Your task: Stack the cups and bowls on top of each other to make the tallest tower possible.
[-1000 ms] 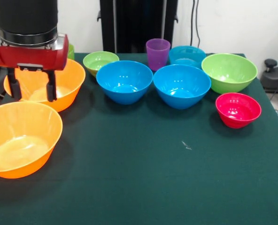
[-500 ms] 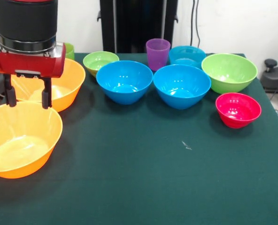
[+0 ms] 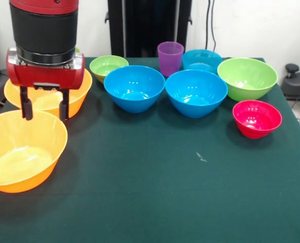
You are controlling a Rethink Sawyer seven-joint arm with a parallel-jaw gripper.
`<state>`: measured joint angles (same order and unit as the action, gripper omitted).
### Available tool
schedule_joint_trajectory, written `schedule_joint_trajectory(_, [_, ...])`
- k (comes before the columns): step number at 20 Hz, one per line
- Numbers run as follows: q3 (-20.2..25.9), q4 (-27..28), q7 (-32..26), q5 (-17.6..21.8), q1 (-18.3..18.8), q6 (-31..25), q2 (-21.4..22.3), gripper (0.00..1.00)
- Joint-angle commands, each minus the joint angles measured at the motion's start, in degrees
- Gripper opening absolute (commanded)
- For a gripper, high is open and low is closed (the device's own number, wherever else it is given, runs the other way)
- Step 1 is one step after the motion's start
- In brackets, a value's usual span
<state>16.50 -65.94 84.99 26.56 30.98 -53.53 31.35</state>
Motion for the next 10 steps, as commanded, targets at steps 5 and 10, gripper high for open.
schedule_joint_trajectory(5, [3.6, -6.4, -10.2, 4.3, -2.1, 3.4, -0.7, 1.00])
schedule_joint_trajectory(10, [3.3, -7.7, -9.2, 4.6, -2.3, 5.4, -0.8, 1.00])
